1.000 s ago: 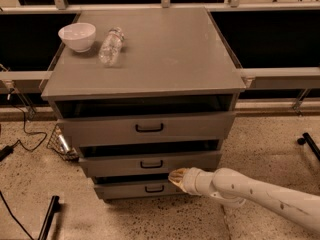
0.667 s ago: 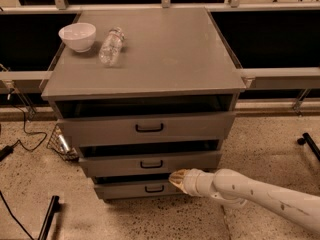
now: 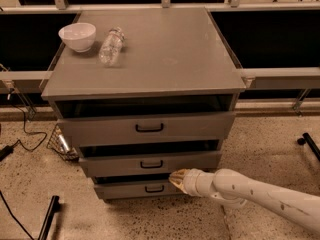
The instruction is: Close middle drawer
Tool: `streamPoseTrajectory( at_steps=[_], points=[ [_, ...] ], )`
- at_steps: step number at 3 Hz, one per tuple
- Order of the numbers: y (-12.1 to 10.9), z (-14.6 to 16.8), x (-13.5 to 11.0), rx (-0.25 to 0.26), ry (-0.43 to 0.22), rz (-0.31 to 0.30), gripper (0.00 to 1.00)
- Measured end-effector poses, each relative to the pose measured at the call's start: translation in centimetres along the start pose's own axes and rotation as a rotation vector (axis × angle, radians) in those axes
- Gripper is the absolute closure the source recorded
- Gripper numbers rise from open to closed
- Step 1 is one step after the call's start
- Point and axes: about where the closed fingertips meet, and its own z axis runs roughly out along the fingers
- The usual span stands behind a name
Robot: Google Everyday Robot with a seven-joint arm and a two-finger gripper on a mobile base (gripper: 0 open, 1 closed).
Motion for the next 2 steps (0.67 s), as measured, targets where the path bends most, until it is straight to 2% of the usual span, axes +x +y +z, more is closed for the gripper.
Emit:
streamPoseTrajectory(
  at_steps=[1,2],
  points=[
    [0.01,0.01,-0.01,0.000,0.000,0.000,0.00],
    [0.01,0.01,-0.01,0.000,0.000,0.000,0.00]
  ],
)
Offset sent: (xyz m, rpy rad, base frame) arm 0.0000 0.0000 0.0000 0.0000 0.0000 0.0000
